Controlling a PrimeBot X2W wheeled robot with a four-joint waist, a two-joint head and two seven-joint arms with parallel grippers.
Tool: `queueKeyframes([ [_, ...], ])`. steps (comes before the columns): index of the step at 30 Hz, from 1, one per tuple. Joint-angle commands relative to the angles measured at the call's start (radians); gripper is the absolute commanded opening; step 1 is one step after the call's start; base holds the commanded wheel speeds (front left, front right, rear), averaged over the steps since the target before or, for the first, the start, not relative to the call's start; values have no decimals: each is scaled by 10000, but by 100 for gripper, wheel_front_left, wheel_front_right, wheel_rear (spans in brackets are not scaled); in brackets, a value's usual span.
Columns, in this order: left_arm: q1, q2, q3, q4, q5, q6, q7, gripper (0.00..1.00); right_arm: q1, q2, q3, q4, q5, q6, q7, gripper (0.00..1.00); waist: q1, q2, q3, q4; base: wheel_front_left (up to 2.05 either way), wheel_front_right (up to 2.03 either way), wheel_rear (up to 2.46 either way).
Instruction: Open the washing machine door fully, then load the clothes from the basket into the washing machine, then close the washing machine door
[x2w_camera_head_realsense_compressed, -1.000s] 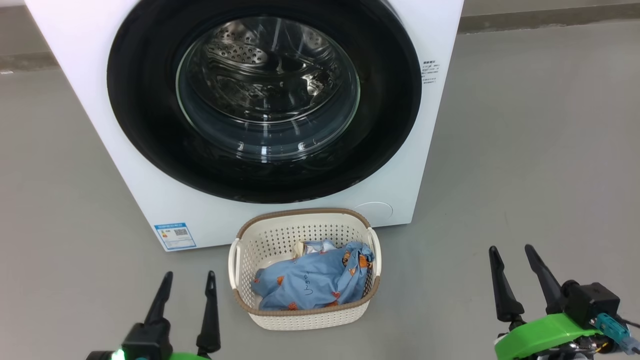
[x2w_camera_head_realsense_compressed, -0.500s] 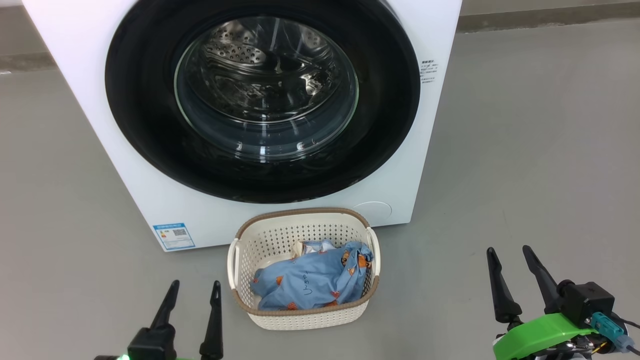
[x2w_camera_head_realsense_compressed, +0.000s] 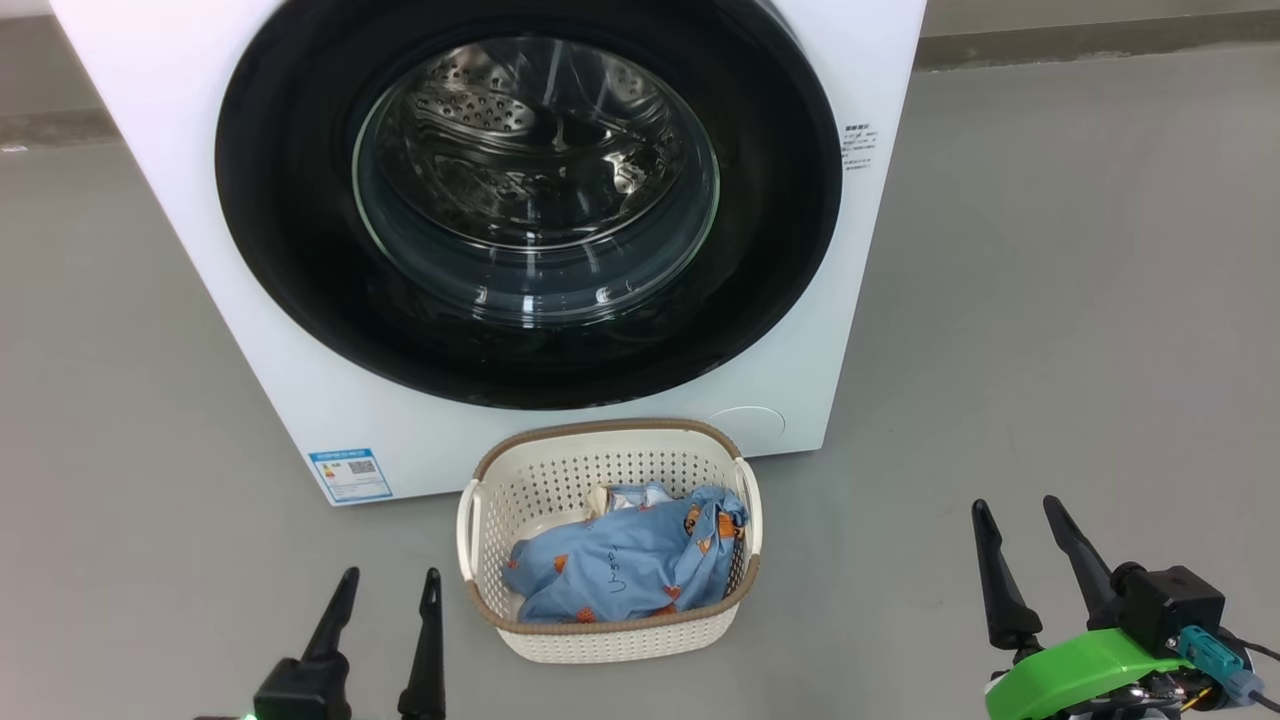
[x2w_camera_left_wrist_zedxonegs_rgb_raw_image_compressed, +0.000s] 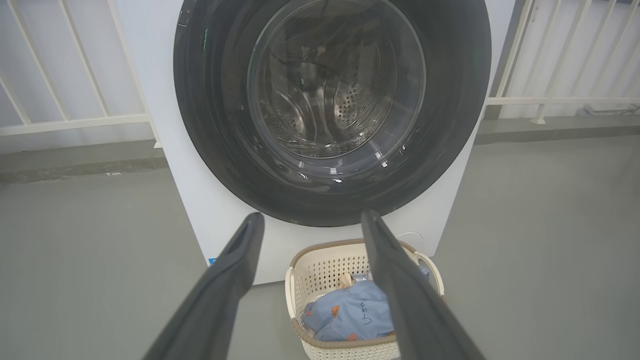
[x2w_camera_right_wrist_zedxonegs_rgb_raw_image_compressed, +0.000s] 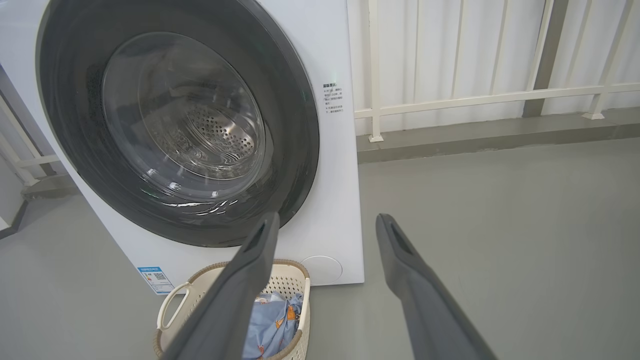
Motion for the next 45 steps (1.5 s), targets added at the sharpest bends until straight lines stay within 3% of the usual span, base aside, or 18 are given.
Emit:
queueKeyframes([
  [1, -299, 99, 354, -179, -32, -4, -67, 100, -447, -104, 260, -207, -109, 16, -120, 100, 0, 0, -6, 0, 0, 0, 0],
  [33, -238, 99, 506, -212, -803, -555, -67, 100, -478, -104, 239, -64, -135, 16, -120, 100, 0, 0, 19, 14, 1, 0, -1],
  [45, -214, 99, 513, -310, -813, -772, -67, 100, -490, -104, 237, 1, -196, 16, -120, 100, 0, 0, 35, 34, 73, 45, -118],
])
